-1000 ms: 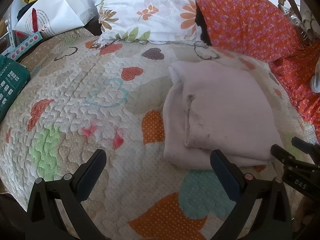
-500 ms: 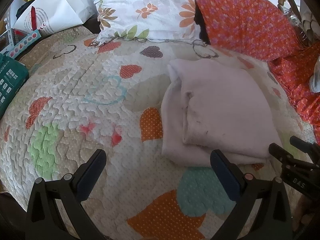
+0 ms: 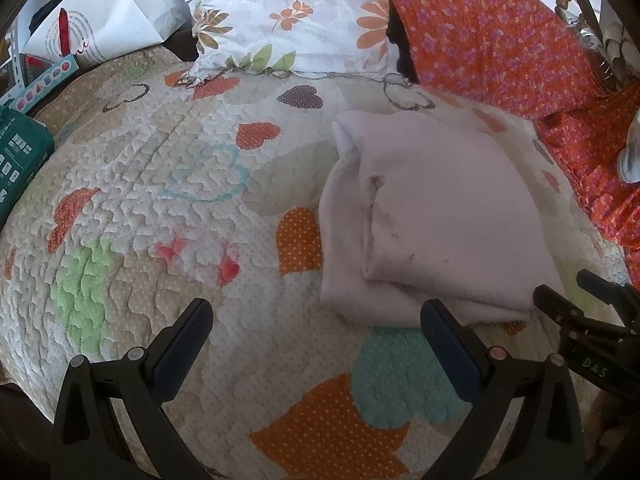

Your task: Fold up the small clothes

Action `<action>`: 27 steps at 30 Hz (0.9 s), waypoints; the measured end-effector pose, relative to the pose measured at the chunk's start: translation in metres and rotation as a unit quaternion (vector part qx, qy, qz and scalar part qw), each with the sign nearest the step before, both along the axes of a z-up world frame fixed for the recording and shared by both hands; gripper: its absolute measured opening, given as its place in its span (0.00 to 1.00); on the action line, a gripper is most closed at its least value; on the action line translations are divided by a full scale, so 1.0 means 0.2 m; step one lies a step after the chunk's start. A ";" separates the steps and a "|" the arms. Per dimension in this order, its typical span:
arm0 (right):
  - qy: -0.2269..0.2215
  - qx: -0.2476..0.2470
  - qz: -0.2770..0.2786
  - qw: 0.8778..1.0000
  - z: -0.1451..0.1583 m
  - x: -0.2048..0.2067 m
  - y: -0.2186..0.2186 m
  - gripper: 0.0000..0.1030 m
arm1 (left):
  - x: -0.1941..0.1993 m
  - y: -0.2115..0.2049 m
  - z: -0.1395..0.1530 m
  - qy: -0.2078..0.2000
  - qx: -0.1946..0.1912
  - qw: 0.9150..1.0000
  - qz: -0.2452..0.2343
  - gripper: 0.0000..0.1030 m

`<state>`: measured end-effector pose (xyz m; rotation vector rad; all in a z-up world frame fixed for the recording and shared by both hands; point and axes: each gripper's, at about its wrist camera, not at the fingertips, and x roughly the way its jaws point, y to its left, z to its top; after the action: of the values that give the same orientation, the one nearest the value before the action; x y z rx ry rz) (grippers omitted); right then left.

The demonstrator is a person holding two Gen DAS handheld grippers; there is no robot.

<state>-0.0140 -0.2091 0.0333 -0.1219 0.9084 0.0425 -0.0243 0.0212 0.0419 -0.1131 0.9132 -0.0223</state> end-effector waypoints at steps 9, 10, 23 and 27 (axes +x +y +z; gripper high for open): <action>0.003 0.000 0.001 1.000 -0.01 0.00 0.01 0.84 | 0.00 0.00 0.00 0.004 -0.005 1.000 -0.002 1.00; 0.003 0.000 0.001 1.000 -0.01 0.00 0.01 0.84 | 0.00 0.00 0.00 0.005 -0.005 1.000 -0.003 1.00; 0.002 0.000 0.003 1.000 -0.01 0.00 0.01 0.84 | 0.00 -0.01 -0.01 0.007 -0.007 1.000 -0.002 1.00; 0.002 -0.002 0.005 1.000 -0.01 0.00 0.01 0.84 | 0.00 0.00 -0.02 0.008 -0.008 1.000 -0.003 1.00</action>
<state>-0.0147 -0.2068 0.0322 -0.1297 0.9112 0.0496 -0.0237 0.0213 0.0388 -0.1255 0.9305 -0.0345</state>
